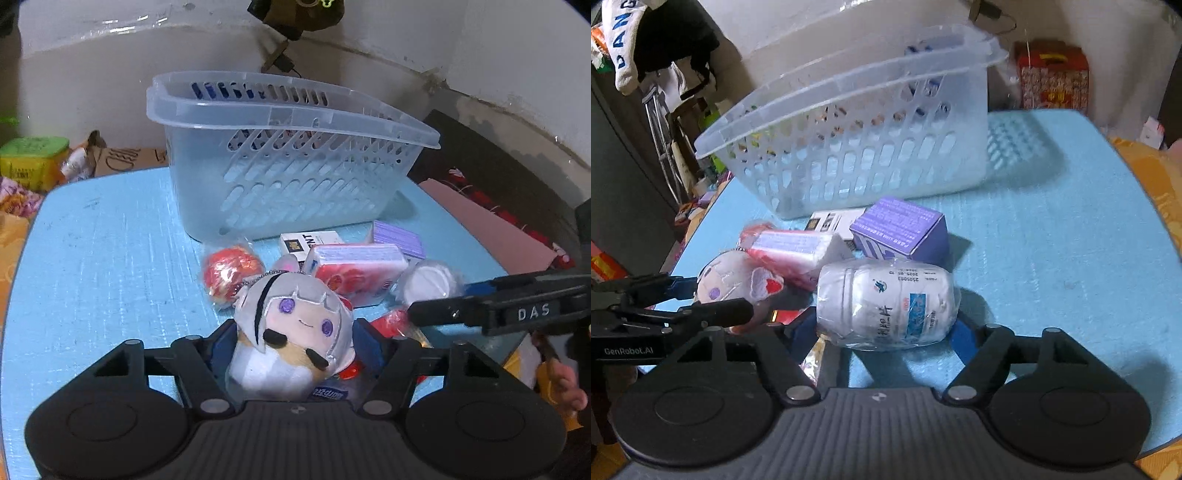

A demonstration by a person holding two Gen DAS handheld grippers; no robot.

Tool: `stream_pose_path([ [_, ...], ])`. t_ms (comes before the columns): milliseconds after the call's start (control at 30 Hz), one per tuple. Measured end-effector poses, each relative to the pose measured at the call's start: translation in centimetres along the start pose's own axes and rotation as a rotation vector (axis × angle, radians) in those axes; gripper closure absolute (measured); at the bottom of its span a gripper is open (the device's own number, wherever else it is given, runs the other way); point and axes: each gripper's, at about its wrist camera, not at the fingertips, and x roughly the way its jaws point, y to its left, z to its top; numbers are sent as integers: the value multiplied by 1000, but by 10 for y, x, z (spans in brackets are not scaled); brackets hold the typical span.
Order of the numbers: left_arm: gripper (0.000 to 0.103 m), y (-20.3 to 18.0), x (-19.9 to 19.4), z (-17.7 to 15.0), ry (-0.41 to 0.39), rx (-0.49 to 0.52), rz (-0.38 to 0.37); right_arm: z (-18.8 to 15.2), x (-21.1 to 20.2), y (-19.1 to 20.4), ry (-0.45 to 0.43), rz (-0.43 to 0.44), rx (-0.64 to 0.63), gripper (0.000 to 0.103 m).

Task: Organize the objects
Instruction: 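Grasp the white pill bottle with the right gripper while the left gripper grasps the white plush doll, then carry the pill bottle and plush doll into the basket and open both grippers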

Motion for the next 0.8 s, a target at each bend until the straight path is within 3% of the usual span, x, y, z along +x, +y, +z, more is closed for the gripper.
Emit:
stream_pose_path([
  [300, 35, -1, -29, 4, -135, 12, 61, 4, -26, 5, -128, -49, -66, 28],
  [533, 35, -1, -50, 9, -244, 13, 70, 2, -47, 26, -292, -100, -201, 28],
  [800, 35, -15, -97, 24, -488, 21, 50, 17, -82, 48, -622, -133, -299, 28],
])
